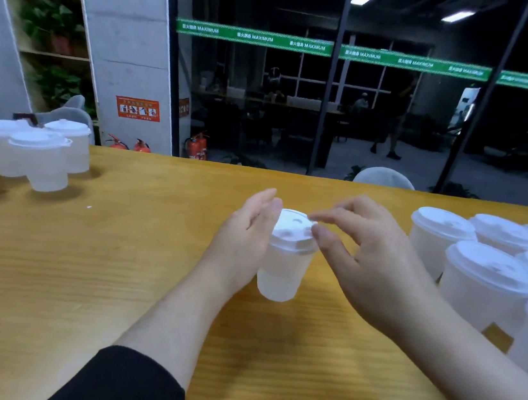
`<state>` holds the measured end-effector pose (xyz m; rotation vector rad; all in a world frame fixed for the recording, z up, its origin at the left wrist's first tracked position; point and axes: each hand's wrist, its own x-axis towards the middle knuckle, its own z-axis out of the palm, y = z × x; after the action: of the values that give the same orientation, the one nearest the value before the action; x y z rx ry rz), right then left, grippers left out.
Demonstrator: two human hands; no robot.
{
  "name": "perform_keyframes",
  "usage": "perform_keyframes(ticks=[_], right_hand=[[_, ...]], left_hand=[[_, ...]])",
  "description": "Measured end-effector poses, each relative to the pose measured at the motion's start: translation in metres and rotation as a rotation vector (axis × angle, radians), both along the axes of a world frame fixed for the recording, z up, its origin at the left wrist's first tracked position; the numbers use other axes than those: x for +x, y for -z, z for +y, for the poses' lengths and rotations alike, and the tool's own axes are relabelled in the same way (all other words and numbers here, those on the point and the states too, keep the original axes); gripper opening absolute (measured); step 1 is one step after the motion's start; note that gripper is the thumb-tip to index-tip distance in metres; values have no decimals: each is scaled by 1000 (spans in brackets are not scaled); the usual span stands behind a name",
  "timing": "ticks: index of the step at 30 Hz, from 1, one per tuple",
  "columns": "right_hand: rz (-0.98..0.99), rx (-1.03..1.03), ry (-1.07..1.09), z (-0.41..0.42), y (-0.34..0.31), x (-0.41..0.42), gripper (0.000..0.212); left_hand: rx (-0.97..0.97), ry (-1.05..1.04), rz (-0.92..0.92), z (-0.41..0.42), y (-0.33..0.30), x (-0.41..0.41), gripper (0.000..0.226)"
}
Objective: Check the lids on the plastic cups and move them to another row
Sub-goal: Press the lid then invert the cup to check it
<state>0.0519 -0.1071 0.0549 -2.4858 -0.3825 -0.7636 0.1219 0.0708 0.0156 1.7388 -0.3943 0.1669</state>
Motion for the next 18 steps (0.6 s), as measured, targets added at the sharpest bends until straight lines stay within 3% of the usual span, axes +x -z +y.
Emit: perform_keyframes(ticks=[3, 6, 8, 13, 18], right_hand=[[44, 172, -50, 3, 3, 8, 42], [309, 101, -114, 9, 1, 19, 81], [400, 41, -130, 13, 0, 30, 94], [385, 104, -166, 13, 9, 48, 95], [288, 547, -188, 8, 17, 54, 90]], left_hand=[[-165, -102, 62, 5, -6, 0, 68], [-226, -211, 149, 8, -10, 0, 59], [-227, -223, 213, 10, -9, -1, 59], [-183, -166, 325, 8, -10, -2, 57], [-288, -61, 464, 1, -5, 0, 46]])
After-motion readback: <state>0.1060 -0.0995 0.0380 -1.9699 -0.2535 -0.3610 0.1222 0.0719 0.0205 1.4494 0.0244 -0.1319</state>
